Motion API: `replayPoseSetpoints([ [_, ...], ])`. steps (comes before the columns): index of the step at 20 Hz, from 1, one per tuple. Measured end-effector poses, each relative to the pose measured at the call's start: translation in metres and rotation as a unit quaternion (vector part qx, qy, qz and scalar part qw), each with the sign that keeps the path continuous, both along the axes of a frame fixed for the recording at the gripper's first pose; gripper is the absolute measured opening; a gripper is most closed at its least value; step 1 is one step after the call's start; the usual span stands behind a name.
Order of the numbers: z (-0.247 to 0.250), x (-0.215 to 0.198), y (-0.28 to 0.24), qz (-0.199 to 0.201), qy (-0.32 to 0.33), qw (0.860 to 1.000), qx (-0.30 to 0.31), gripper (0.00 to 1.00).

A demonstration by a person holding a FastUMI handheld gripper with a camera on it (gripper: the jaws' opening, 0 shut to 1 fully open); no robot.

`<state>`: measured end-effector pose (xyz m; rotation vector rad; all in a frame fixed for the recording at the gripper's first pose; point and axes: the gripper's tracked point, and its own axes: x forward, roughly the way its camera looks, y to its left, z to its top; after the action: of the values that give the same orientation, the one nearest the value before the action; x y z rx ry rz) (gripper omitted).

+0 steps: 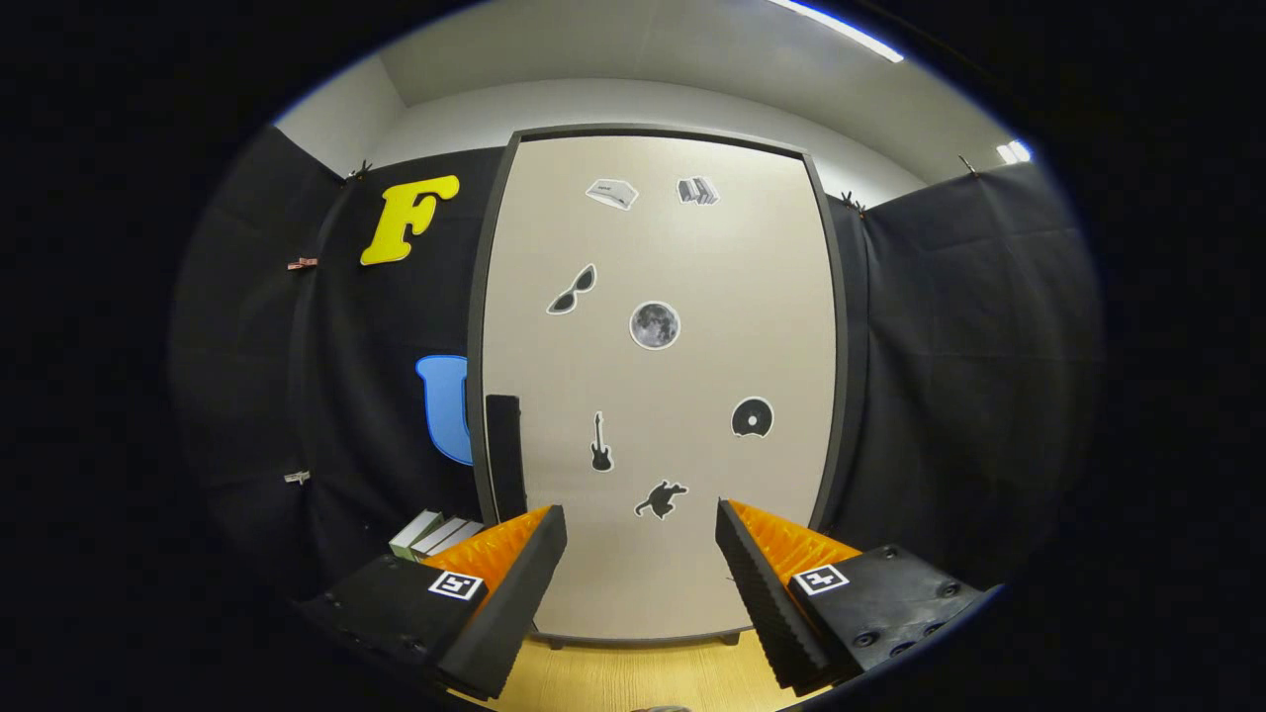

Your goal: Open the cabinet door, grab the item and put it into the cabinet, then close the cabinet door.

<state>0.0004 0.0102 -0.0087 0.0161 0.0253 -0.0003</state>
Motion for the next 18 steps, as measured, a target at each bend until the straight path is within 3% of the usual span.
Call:
replayPoseSetpoints([
  [4, 0.003, 0.008, 0.016, 0.007, -0.006, 1.000, 0.015, 0.97],
  [12, -0.004, 0.062, 0.086, 0.045, 0.003, 0.999, 0.028, 0.97],
  [18, -0.023, 0.113, 0.106, 0.032, 0.012, 0.999, 0.028, 0.98],
])
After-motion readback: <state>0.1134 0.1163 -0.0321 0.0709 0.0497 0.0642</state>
